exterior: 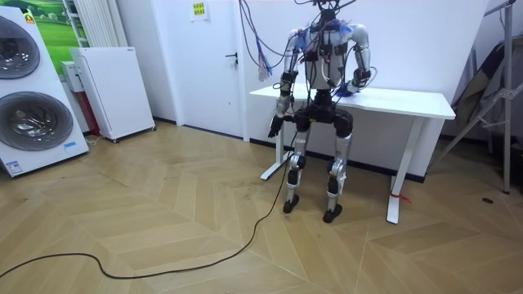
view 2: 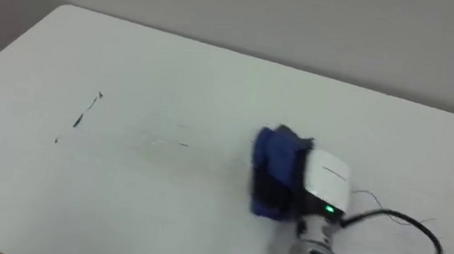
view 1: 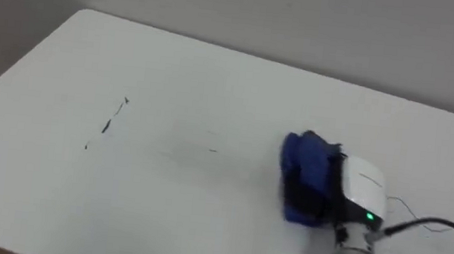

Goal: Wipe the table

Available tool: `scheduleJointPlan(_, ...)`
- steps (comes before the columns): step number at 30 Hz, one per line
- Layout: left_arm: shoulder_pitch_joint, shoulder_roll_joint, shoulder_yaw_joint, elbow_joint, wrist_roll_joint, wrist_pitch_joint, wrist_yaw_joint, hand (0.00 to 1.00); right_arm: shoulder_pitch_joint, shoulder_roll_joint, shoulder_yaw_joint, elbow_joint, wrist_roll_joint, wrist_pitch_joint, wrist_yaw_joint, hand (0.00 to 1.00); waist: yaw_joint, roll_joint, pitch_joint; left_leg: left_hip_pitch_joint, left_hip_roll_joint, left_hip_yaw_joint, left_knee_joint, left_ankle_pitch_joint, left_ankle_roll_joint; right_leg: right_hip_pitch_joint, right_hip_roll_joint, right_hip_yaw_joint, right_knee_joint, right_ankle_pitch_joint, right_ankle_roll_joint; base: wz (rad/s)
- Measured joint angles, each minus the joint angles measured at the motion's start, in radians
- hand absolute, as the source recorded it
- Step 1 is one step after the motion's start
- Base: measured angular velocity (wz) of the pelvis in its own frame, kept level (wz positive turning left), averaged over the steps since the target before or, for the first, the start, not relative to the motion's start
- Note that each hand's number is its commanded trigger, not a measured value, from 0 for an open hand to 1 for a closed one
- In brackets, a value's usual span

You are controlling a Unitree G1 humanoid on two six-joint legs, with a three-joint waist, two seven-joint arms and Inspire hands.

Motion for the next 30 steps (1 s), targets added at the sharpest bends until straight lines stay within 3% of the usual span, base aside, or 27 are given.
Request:
scheduleJointPlan(3,0.038,-0.004,0.003,-0.037,0.001,0.017,-0.024,0.00,-0.007,0.001,0.008,-0.005,-0.043,-0.023,0.020,1.00,0.013,-0.005,-0.0030,-0.024,-0.006,-0.023,0.002,0.008,0.001,-0.009,-0.002,0.000,-0.002,-0.004,0.000,0.31)
scheduleJointPlan(4,0.056,-0.004,0.009,-0.039,0.000,0.019,-0.025,0.00,0.019,-0.008,-0.002,-0.001,-0.042,-0.050,0.000,1.00,0.009,-0.007,-0.0046,-0.021,-0.007,-0.026,0.002,0.009,0.002,-0.005,-0.004,-0.005,-0.004,-0.005,0.002,0.26)
scheduleJointPlan(5,0.066,-0.004,0.016,-0.039,0.000,0.019,-0.026,0.00,0.032,-0.014,-0.006,0.001,-0.042,-0.066,-0.015,1.00,0.000,-0.007,-0.0046,-0.018,-0.009,-0.027,0.003,0.009,0.002,0.003,-0.006,-0.016,-0.010,-0.005,0.003,0.40)
scheduleJointPlan(7,0.100,-0.003,0.043,-0.059,0.001,0.018,-0.025,0.00,0.103,-0.028,-0.051,0.023,-0.030,-0.121,-0.091,1.00,-0.067,-0.008,-0.0038,-0.001,-0.018,-0.014,0.002,0.014,0.010,0.046,-0.021,-0.053,-0.020,-0.010,0.011,0.78)
scheduleJointPlan(9,0.098,0.008,0.063,-0.056,0.015,0.010,-0.025,0.00,0.179,-0.045,-0.119,0.040,-0.006,-0.161,-0.157,1.00,-0.094,-0.017,-0.0071,0.012,-0.033,-0.002,-0.003,0.017,0.016,0.081,-0.036,-0.041,-0.033,-0.022,0.030,0.64)
scheduleJointPlan(10,0.099,0.013,0.094,-0.056,0.034,0.005,-0.024,0.00,0.222,-0.052,-0.167,0.040,-0.004,-0.173,-0.196,1.00,-0.096,-0.026,-0.0090,0.012,-0.040,-0.001,0.000,0.017,0.016,0.087,-0.043,-0.039,-0.035,-0.028,0.039,0.29)
scheduleJointPlan(13,0.078,0.035,0.127,-0.056,0.038,-0.001,-0.023,0.00,0.265,-0.079,-0.227,0.075,0.065,-0.182,-0.254,1.00,-0.094,-0.032,-0.0102,0.011,-0.042,0.002,0.001,0.014,0.020,0.097,-0.045,-0.040,-0.033,-0.028,0.039,-0.06)
scheduleJointPlan(17,0.069,0.024,0.105,-0.059,0.050,-0.013,-0.022,0.00,0.217,-0.079,-0.220,0.129,0.092,-0.170,-0.247,1.00,-0.088,-0.017,-0.0136,0.040,-0.042,0.008,-0.009,0.009,0.026,0.114,-0.045,-0.041,-0.032,-0.028,0.039,-0.16)
scheduleJointPlan(18,0.071,0.014,0.093,-0.058,0.041,-0.013,-0.021,0.00,0.196,-0.078,-0.204,0.130,0.098,-0.153,-0.237,1.00,-0.073,-0.009,-0.0129,0.045,-0.040,0.008,-0.009,0.008,0.026,0.112,-0.040,-0.023,-0.031,-0.026,0.035,-0.35)
scheduleJointPlan(20,0.076,0.012,0.058,-0.057,0.037,-0.005,-0.021,0.00,0.165,-0.071,-0.173,0.111,0.093,-0.100,-0.207,1.00,-0.060,-0.004,-0.0118,0.041,-0.038,-0.011,0.001,0.004,0.023,0.105,-0.031,-0.017,-0.030,-0.019,0.025,-0.33)
scheduleJointPlan(22,0.072,0.003,0.019,-0.057,0.037,0.016,-0.022,0.00,0.119,-0.059,-0.125,0.073,0.090,-0.021,-0.131,1.00,-0.032,-0.004,-0.0117,0.033,-0.035,-0.024,0.003,0.002,0.017,0.086,-0.017,0.004,-0.027,-0.013,0.015,-0.26)
scheduleJointPlan(24,0.071,0.000,0.001,-0.057,0.037,0.027,-0.022,0.00,0.094,-0.051,-0.076,0.036,0.090,0.014,-0.084,1.00,0.000,-0.006,-0.0108,0.025,-0.035,-0.042,0.003,0.003,0.016,0.071,-0.008,0.013,-0.027,-0.009,0.008,-0.19)
scheduleJointPlan(28,0.084,0.000,-0.009,-0.075,0.037,0.038,-0.041,0.00,0.036,-0.002,-0.014,0.020,0.074,0.009,-0.019,1.00,0.021,-0.012,-0.0073,0.007,-0.036,-0.070,0.001,0.013,0.016,0.056,-0.003,0.003,-0.026,-0.015,0.001,0.12)
scheduleJointPlan(30,0.116,0.000,-0.005,-0.086,0.035,0.038,-0.047,0.00,0.034,-0.004,-0.024,0.021,0.049,-0.012,-0.013,1.00,0.014,-0.012,-0.0070,0.008,-0.038,-0.074,-0.002,0.013,0.017,0.060,-0.004,0.001,-0.033,-0.019,0.002,0.17)
